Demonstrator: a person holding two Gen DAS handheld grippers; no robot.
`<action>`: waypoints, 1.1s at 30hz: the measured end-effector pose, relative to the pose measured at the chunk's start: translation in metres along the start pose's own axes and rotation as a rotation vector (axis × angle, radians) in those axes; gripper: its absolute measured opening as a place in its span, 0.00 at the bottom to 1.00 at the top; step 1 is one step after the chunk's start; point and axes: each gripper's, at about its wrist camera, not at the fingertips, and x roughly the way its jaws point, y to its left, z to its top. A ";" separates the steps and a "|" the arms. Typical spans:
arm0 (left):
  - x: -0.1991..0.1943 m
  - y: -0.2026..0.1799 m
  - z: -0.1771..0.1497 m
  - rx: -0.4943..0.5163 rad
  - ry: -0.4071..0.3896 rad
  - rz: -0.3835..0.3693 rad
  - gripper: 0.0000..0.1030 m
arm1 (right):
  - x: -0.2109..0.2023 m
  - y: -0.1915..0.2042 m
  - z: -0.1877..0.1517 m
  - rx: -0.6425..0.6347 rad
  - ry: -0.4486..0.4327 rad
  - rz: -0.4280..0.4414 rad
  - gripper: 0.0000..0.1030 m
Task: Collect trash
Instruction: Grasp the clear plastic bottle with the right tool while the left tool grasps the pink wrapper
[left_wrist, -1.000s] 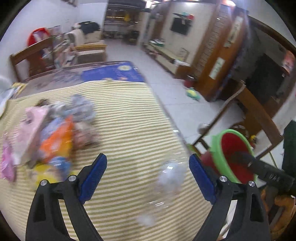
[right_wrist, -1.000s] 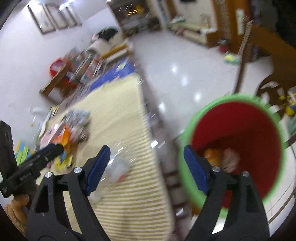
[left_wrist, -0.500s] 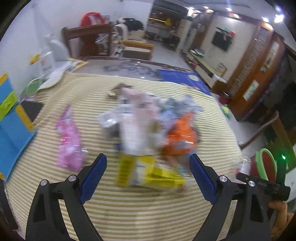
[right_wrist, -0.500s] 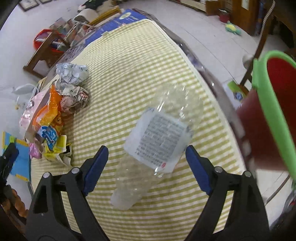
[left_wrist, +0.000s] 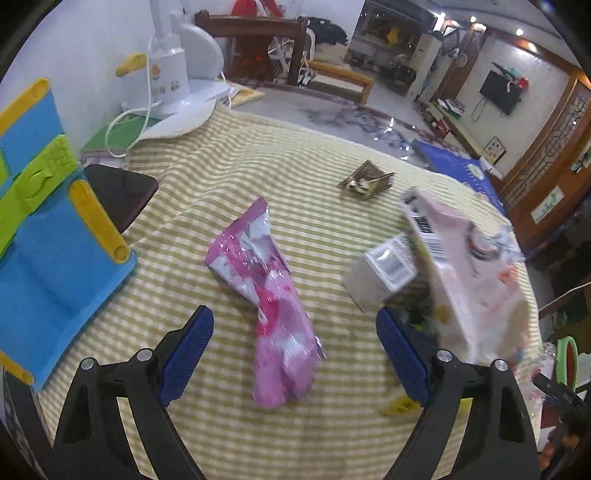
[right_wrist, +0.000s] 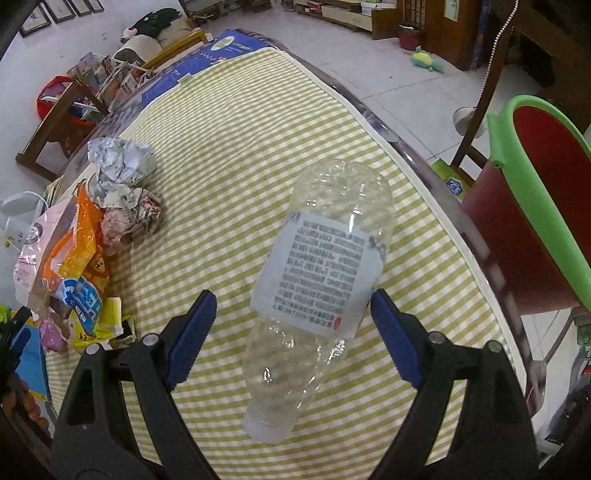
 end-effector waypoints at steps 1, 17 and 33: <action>0.004 0.000 0.001 -0.001 0.005 -0.002 0.83 | 0.000 0.000 0.000 0.004 0.002 -0.003 0.81; 0.061 0.006 0.010 -0.018 0.106 0.059 0.44 | 0.016 0.009 0.006 0.025 0.025 -0.009 0.80; -0.027 -0.049 0.014 0.131 -0.143 -0.012 0.25 | -0.021 0.048 0.006 -0.117 -0.061 0.144 0.55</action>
